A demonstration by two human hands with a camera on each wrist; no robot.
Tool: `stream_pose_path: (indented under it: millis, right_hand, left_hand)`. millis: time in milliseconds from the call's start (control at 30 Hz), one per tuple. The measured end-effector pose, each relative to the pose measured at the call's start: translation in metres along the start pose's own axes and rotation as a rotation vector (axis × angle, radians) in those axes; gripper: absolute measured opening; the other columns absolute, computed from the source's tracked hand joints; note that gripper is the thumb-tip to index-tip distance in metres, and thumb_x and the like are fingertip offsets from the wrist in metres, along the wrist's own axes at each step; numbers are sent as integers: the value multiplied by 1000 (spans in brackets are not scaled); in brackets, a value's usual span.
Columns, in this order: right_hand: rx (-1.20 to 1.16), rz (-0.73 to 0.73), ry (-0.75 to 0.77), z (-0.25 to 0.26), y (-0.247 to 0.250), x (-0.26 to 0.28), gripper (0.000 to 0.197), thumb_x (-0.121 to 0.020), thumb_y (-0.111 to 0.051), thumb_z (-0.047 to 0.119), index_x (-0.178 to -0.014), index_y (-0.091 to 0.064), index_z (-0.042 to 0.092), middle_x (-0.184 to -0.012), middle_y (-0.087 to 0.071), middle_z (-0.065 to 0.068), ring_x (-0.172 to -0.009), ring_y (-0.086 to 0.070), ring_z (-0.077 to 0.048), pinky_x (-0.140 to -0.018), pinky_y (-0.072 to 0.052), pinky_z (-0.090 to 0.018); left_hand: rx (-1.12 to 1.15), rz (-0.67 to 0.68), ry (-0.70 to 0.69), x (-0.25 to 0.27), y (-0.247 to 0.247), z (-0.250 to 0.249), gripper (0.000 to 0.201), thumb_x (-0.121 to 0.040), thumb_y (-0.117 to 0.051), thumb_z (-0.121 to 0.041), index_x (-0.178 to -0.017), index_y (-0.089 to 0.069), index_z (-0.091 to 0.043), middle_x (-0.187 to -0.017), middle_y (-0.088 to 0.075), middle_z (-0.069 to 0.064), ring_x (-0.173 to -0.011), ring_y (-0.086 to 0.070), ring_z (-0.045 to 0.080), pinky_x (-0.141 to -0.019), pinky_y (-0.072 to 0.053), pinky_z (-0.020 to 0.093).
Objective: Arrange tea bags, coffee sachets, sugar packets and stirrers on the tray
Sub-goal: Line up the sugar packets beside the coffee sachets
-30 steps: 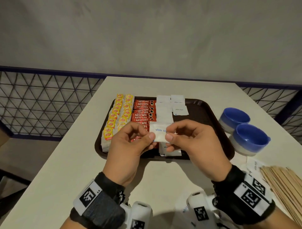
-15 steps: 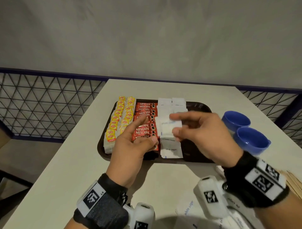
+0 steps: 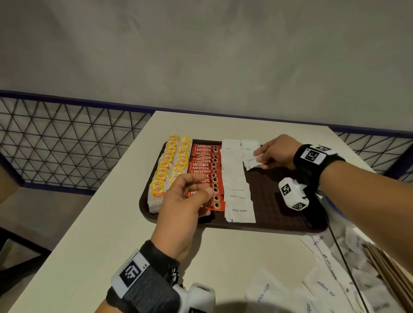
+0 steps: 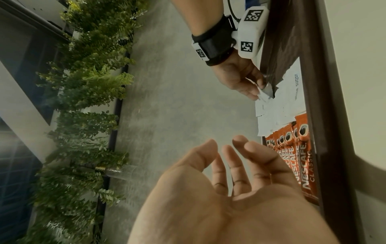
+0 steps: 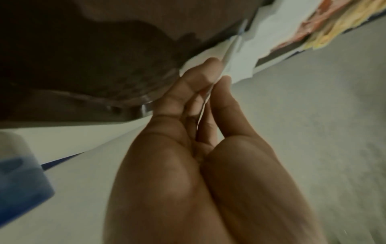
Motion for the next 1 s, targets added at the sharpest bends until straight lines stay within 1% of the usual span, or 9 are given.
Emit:
stream_pose_path:
  millis: [233, 400, 500, 600, 667, 733, 833, 933, 1000]
  right_hand:
    - [420, -45, 25, 0, -7, -18, 19, -77, -88, -1, -91, -77, 5, -68, -75, -8, -73, -76, -32, -80, -65, -48]
    - [546, -89, 39, 4, -1, -28, 24, -84, -84, 17, -88, -74, -4, -90, -78, -21, -80, -77, -36, -82, -64, -49]
    - [547, -102, 50, 2, -3, -32, 8, -85, -79, 8, -82, -73, 3, -78, -77, -15, -66, -74, -25, -61, -59, -32]
    - [571, -88, 38, 1, -3, -35, 3, -84, -76, 4, -83, -73, 5, -77, -77, -13, -64, -74, -23, -54, -54, -26]
    - [561, -91, 41, 4, -3, -37, 6, -87, -75, 8, -89, -74, 3, -84, -77, -14, -71, -75, -25, -60, -59, -29]
    - [577, -117, 33, 5, 1, -39, 21, -92, -73, 26, -102, -77, 7, -97, -77, -10, -87, -75, -27, -75, -60, -31]
    - [791, -137, 119, 10, 2, -41, 33, -97, -68, 40, -116, -76, 14, -113, -76, -6, -105, -71, -28, -86, -56, -29]
    - [745, -129, 134, 10, 3, -48, 30, -95, -69, 34, -111, -75, 9, -112, -77, -7, -103, -72, -28, -92, -58, -34]
    - [602, -111, 123, 11, 2, -41, 25, -96, -68, 22, -111, -72, 3, -105, -75, -10, -91, -72, -28, -81, -61, -36]
  left_hand:
    - [4, -2, 26, 1, -1, 1, 22, -95, -67, -2, -114, -65, -13, -88, -71, 0, -76, -69, 16, -58, -53, 24]
    - [3, 4, 36, 1, -3, 1, 22, -95, -66, -3, -116, -64, -11, -88, -70, 3, -76, -68, 17, -58, -53, 25]
    - [3, 1, 38, 1, -2, 0, 22, -95, -66, -3, -116, -63, -11, -87, -70, 2, -75, -69, 15, -58, -53, 25]
    - [9, -2, 46, 1, -2, 1, 21, -95, -66, -3, -115, -63, -11, -85, -70, 2, -72, -69, 14, -56, -52, 25]
    - [12, -3, 51, 1, -2, 2, 21, -95, -66, -3, -114, -63, -11, -84, -69, 1, -71, -68, 15, -56, -52, 25]
    - [11, -2, 55, 0, -2, 2, 20, -95, -66, -3, -113, -63, -12, -82, -70, 1, -71, -69, 15, -56, -52, 25]
    - [10, -9, 57, 0, -1, 2, 20, -95, -65, -3, -113, -64, -12, -82, -69, 1, -70, -68, 15, -57, -52, 25]
    - [12, -11, 59, 0, -1, 1, 19, -96, -65, -3, -112, -64, -13, -80, -69, 0, -69, -67, 16, -56, -52, 25]
    - [15, -5, 67, 1, -2, 1, 19, -96, -64, -3, -112, -63, -12, -78, -68, 0, -69, -66, 16, -56, -52, 25]
Point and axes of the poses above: each hand's wrist, its own x-axis away from the middle knuckle, its own y-axis out of the back of the hand, z = x × y, the point moved 3 cm from there along -x, towards the middle knuckle
